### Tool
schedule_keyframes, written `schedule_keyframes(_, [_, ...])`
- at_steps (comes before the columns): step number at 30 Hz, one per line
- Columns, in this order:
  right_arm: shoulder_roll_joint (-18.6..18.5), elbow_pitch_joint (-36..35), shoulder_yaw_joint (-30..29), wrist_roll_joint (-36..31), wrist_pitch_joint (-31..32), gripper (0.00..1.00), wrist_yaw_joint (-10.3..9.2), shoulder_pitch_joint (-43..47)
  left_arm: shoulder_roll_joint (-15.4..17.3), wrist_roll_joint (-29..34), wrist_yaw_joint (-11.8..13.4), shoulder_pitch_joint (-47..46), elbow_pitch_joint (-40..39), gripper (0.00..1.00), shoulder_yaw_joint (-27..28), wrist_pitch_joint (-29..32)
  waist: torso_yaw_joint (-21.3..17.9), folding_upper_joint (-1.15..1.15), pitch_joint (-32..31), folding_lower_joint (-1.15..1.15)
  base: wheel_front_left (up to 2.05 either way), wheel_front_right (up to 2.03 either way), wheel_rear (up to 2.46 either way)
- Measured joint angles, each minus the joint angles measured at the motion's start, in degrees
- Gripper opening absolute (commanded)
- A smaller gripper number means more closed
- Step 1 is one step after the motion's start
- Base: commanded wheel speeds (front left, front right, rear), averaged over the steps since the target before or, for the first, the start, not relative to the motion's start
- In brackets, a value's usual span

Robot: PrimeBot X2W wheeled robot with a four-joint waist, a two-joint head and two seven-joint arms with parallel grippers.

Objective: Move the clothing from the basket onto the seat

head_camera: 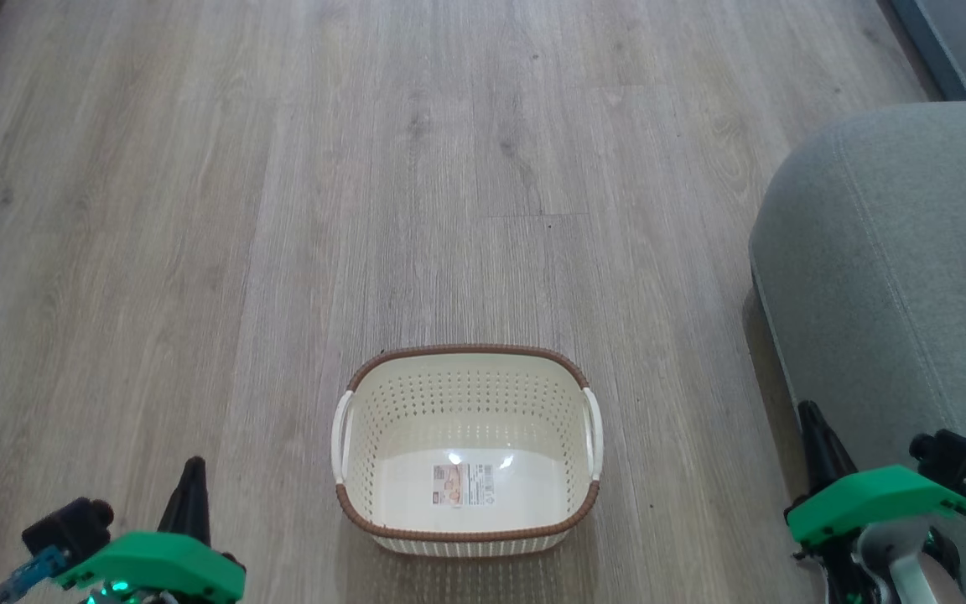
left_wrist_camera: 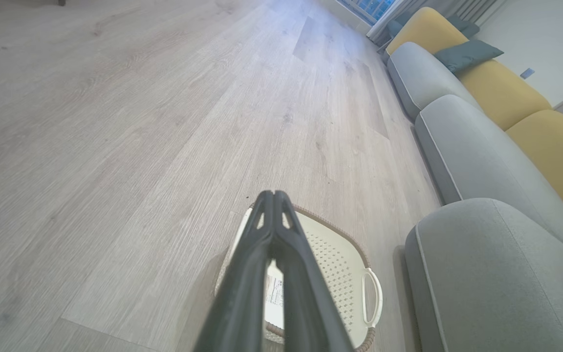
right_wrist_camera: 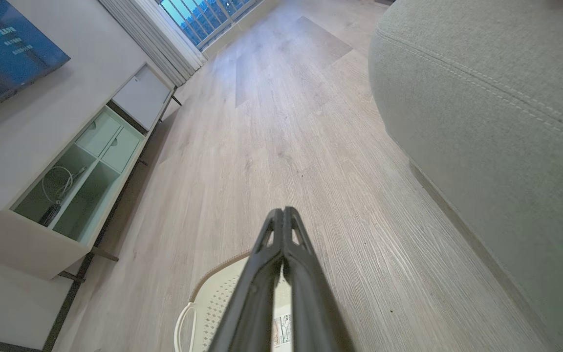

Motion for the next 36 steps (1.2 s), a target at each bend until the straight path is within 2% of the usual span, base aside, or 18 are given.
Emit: schedule_keyframes(36, [0.93,-5.15,-2.48,22.45,5.75,0.00,-0.01,0.08,0.01,-24.83,-0.49,-1.17,-2.76,0.00,-0.09,5.78,-0.16,0.00,0.44,0.00,0.00,0.00,0.00])
